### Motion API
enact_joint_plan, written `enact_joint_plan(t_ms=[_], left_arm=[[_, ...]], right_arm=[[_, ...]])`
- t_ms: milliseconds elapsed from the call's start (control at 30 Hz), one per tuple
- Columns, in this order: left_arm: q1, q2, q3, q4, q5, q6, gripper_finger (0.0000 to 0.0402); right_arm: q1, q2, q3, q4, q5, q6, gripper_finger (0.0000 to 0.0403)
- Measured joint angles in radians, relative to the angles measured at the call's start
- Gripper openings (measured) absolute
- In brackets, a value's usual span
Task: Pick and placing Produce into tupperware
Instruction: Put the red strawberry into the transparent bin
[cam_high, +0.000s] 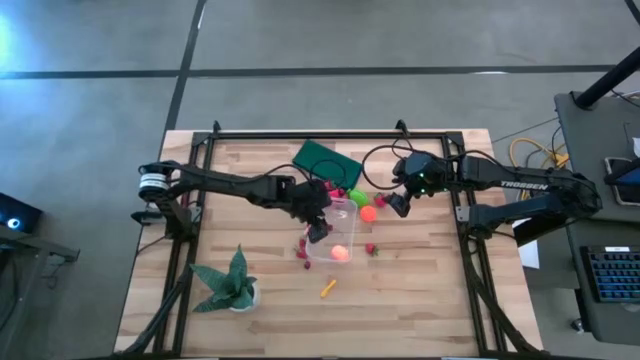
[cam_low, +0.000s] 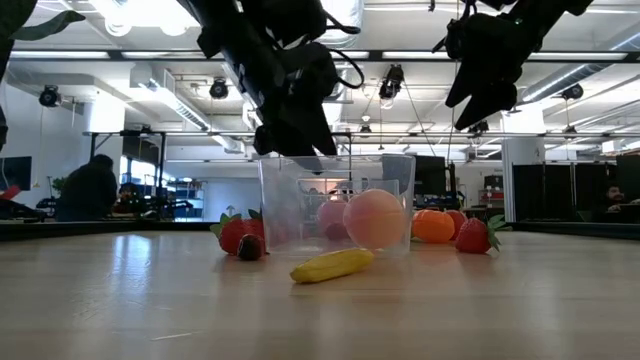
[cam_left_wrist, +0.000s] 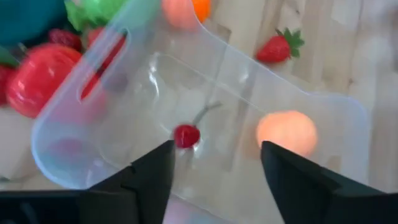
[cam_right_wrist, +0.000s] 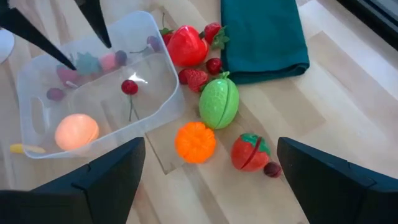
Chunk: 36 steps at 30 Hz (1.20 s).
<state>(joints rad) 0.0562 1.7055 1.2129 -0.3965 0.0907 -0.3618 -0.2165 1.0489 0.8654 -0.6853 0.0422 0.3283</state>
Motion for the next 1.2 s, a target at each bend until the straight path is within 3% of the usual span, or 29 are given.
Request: enact_joint_plan(t_ms=[167,367,533,700,800,933,1067,1200], left_arm=[[-0.068,-0.076,0.003,-0.062,-0.017,0.050,0.0247],[-0.143,-0.142,-0.020,-0.114,-0.207,0.162,0.0241],[-0.141,-0.145,-0.059,-0.221,-0.205,0.106,0.0239],[-0.140,-0.143,-0.061,-0.268,-0.204,0.103,0.0239],[-0.136,-0.143,-0.061,-0.267,-0.204,0.129,0.0239],[-0.132,-0.143,-0.061,-0.267,-0.205,0.140,0.0239],[-0.132,-0.144,-0.061,-0.267,-0.205,0.140,0.0239],[-0.132,-0.144,-0.061,-0.267,-0.205,0.139,0.0239]], right_arm=[[0.000,0.000,0.000,0.001,0.000,-0.048,0.0357],[0.000,0.000,-0.008,0.003,0.003,-0.092,0.0357],[-0.005,0.000,-0.029,-0.062,0.000,-0.140,0.0357],[-0.092,0.000,-0.114,-0.112,-0.032,-0.152,0.0357],[-0.134,0.003,-0.189,-0.056,-0.126,-0.130,0.0357],[-0.137,0.019,-0.253,0.057,-0.146,-0.095,0.0357],[-0.138,0.062,-0.262,0.151,-0.069,-0.109,0.0357],[-0.138,0.131,-0.255,0.245,0.025,-0.228,0.0357]])
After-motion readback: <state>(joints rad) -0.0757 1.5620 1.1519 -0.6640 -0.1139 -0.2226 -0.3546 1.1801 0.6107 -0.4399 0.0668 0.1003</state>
